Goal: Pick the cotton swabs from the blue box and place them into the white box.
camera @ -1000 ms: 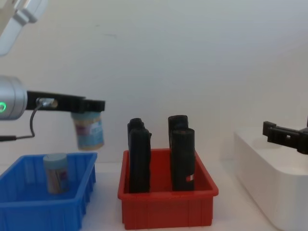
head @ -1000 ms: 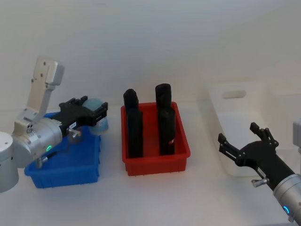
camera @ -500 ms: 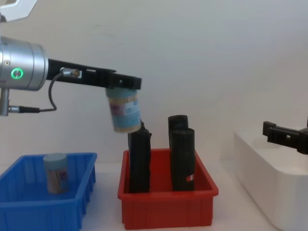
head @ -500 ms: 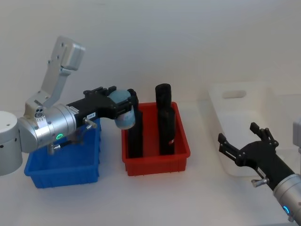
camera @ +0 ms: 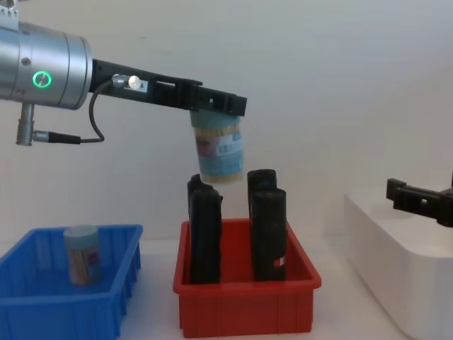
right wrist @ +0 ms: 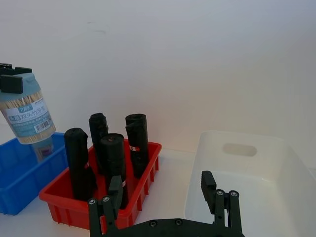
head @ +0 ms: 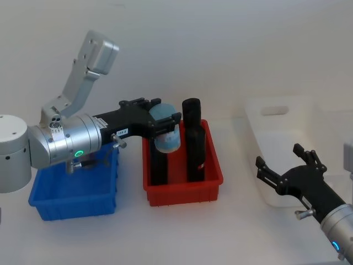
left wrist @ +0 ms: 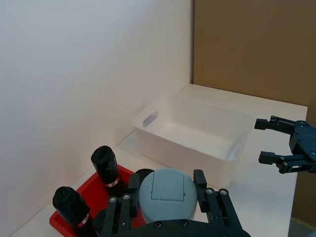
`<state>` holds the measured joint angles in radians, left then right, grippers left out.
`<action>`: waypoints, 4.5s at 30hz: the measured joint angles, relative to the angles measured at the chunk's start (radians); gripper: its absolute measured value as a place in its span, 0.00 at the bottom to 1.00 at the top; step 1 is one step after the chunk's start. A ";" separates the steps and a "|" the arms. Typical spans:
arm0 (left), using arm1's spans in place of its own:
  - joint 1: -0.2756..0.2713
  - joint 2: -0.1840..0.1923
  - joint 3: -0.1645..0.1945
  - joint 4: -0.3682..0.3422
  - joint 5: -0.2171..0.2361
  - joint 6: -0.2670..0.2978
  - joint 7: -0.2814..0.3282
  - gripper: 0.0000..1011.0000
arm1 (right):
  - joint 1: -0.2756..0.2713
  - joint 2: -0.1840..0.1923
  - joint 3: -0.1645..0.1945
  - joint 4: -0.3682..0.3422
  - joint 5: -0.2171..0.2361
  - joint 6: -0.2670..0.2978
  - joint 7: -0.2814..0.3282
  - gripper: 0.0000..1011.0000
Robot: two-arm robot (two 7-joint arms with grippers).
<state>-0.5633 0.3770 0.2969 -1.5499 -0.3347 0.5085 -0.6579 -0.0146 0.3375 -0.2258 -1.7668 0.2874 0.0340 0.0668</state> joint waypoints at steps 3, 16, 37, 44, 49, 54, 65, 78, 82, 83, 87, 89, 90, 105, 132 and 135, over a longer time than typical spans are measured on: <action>-0.004 -0.001 0.002 -0.002 0.002 0.003 -0.012 0.65 | 0.000 0.000 0.000 0.000 0.000 0.000 0.000 0.99; -0.014 -0.003 0.008 -0.008 0.008 0.012 -0.048 0.65 | 0.001 0.000 0.000 0.000 0.000 0.000 0.005 0.99; -0.018 -0.004 0.011 -0.010 0.010 0.016 -0.062 0.65 | 0.074 -0.021 -0.021 0.015 -0.043 0.043 0.196 0.99; -0.019 -0.004 0.011 -0.011 0.010 0.016 -0.064 0.65 | 0.130 -0.055 -0.044 0.039 -0.079 0.063 0.276 0.99; -0.019 -0.004 0.011 -0.011 0.010 0.016 -0.064 0.65 | 0.168 -0.077 -0.058 0.059 -0.105 0.076 0.322 0.99; -0.019 -0.004 0.011 -0.011 0.010 0.016 -0.065 0.65 | 0.197 -0.094 -0.069 0.076 -0.127 0.086 0.362 0.99; -0.019 -0.004 0.011 -0.011 0.010 0.016 -0.066 0.65 | 0.250 -0.124 -0.093 0.109 -0.181 0.116 0.417 0.99; -0.019 -0.004 0.011 -0.011 0.010 0.016 -0.066 0.65 | 0.287 -0.146 -0.109 0.156 -0.215 0.126 0.430 0.99; -0.019 -0.004 0.011 -0.011 0.010 0.016 -0.066 0.65 | 0.297 -0.152 -0.112 0.169 -0.222 0.123 0.430 0.99; -0.019 -0.004 0.011 -0.011 0.010 0.016 -0.066 0.65 | 0.299 -0.153 -0.113 0.172 -0.224 0.122 0.430 0.99; -0.019 -0.004 0.011 -0.011 0.010 0.016 -0.066 0.65 | 0.310 -0.160 -0.117 0.190 -0.230 0.114 0.429 0.99; -0.019 -0.004 0.011 -0.011 0.010 0.016 -0.066 0.65 | 0.313 -0.163 -0.118 0.195 -0.232 0.111 0.429 0.99; -0.019 -0.004 0.011 -0.011 0.010 0.016 -0.066 0.65 | 0.316 -0.164 -0.119 0.198 -0.233 0.110 0.428 0.99; -0.019 -0.004 0.011 -0.011 0.010 0.016 -0.066 0.65 | 0.348 -0.187 -0.129 0.243 -0.234 0.084 0.413 0.99; -0.019 -0.004 0.011 -0.011 0.010 0.016 -0.065 0.81 | 0.384 -0.212 -0.141 0.293 -0.193 0.065 0.423 0.63; -0.019 -0.004 0.011 -0.011 0.010 0.016 -0.065 0.90 | 0.385 -0.212 -0.142 0.294 -0.192 0.065 0.423 0.63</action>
<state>-0.5825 0.3729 0.3081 -1.5605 -0.3249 0.5249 -0.7232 0.3706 0.1255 -0.3678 -1.4730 0.0954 0.0990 0.4897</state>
